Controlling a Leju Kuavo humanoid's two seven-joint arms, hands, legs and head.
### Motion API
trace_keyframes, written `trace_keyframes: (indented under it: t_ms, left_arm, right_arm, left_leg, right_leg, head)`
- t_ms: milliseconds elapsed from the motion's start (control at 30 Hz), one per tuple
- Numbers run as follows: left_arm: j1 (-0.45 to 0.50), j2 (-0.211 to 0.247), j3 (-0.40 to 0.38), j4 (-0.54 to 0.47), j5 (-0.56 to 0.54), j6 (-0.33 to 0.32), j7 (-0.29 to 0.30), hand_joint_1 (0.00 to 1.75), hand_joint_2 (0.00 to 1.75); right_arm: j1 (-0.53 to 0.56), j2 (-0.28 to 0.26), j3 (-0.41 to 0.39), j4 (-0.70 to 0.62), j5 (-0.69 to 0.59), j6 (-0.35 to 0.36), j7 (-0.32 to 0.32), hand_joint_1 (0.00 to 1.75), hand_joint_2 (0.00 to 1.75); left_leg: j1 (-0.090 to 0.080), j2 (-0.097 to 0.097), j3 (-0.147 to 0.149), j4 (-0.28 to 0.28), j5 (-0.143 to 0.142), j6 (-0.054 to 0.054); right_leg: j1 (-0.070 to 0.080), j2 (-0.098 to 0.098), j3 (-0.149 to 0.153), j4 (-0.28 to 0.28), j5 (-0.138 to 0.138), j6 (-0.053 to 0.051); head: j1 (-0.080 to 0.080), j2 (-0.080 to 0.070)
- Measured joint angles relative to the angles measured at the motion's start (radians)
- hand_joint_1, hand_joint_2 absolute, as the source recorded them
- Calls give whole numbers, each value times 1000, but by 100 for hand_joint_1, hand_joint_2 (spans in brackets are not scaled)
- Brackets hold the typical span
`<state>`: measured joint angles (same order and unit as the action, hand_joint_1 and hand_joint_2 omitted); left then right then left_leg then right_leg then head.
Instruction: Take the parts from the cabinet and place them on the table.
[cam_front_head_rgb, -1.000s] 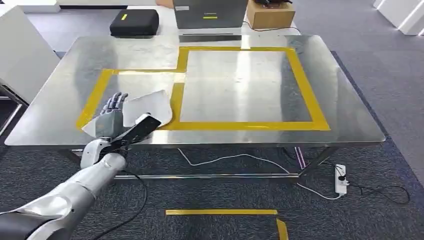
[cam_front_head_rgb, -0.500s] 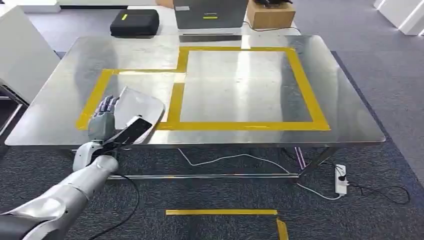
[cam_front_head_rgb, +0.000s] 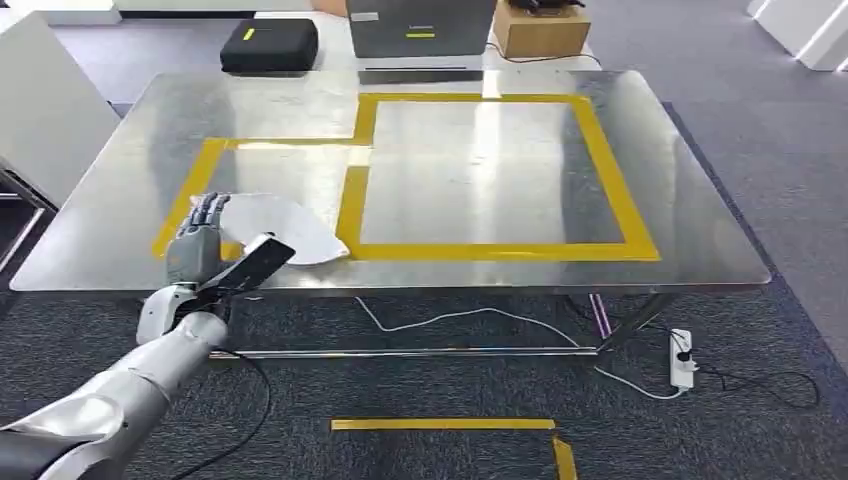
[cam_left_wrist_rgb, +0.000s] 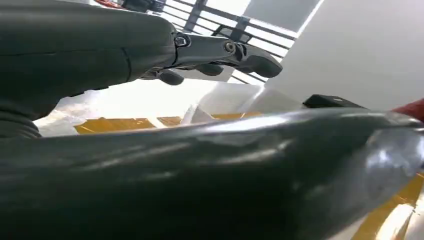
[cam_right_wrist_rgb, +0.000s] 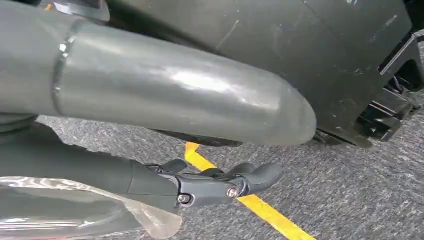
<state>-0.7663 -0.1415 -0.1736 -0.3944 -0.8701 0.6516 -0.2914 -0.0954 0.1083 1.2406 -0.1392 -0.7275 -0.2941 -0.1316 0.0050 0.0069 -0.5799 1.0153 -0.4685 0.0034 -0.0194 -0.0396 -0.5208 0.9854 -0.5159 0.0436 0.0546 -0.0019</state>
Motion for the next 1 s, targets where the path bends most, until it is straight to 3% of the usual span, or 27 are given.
trace_keyframes:
  t_ms: [1000]
  left_arm:
    - [0, 5, 0, 0, 0, 0, 0, 0, 0]
  right_arm:
    - [-2, 0, 0, 0, 0, 0, 0, 0, 0]
  left_leg:
    - [0, 0, 0, 0, 0, 0]
  right_leg:
    - [0, 0, 0, 0, 0, 0]
  head:
    - [0, 0]
